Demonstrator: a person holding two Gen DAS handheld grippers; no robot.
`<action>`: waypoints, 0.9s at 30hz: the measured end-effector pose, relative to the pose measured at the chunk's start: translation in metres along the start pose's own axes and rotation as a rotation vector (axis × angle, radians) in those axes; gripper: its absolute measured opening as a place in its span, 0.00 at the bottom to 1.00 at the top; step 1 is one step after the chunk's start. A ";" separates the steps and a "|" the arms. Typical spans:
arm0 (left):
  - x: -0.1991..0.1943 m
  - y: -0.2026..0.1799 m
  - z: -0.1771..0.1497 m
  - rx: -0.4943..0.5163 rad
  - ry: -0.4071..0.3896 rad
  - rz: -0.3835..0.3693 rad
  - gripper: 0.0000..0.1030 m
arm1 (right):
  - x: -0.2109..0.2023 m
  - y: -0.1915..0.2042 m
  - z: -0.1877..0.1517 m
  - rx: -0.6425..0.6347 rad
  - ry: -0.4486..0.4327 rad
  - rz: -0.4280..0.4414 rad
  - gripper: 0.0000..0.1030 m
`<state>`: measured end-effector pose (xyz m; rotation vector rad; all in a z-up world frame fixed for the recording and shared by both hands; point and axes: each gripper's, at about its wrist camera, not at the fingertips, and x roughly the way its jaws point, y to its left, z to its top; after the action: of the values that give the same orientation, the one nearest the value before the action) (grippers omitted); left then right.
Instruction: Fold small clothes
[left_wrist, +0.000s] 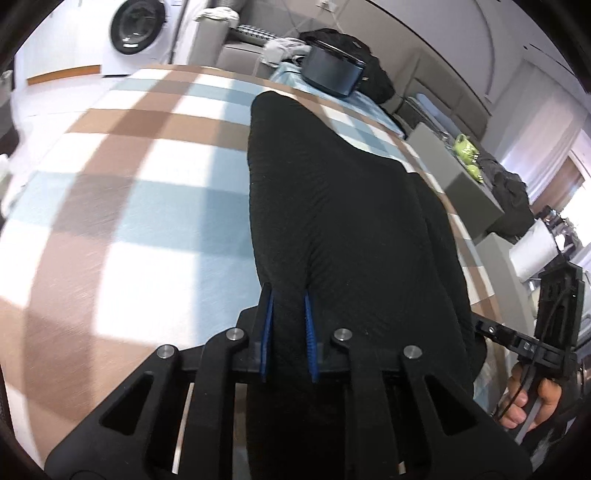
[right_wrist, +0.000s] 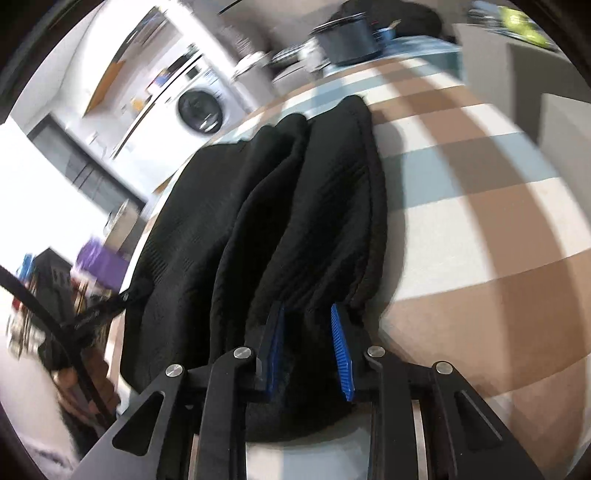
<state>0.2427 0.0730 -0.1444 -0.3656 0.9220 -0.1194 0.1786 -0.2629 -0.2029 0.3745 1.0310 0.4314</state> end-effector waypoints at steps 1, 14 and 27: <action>-0.003 0.005 -0.001 -0.009 0.002 0.005 0.12 | 0.002 0.007 -0.003 -0.032 0.022 0.010 0.26; -0.033 0.008 -0.005 0.024 -0.033 0.065 0.25 | -0.022 0.041 0.027 -0.119 -0.080 0.162 0.39; -0.061 0.011 -0.003 -0.011 -0.101 0.074 0.46 | 0.042 0.078 0.026 -0.126 0.066 0.248 0.31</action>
<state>0.2027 0.0980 -0.1041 -0.3443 0.8359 -0.0281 0.2075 -0.1773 -0.1833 0.3780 1.0194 0.7319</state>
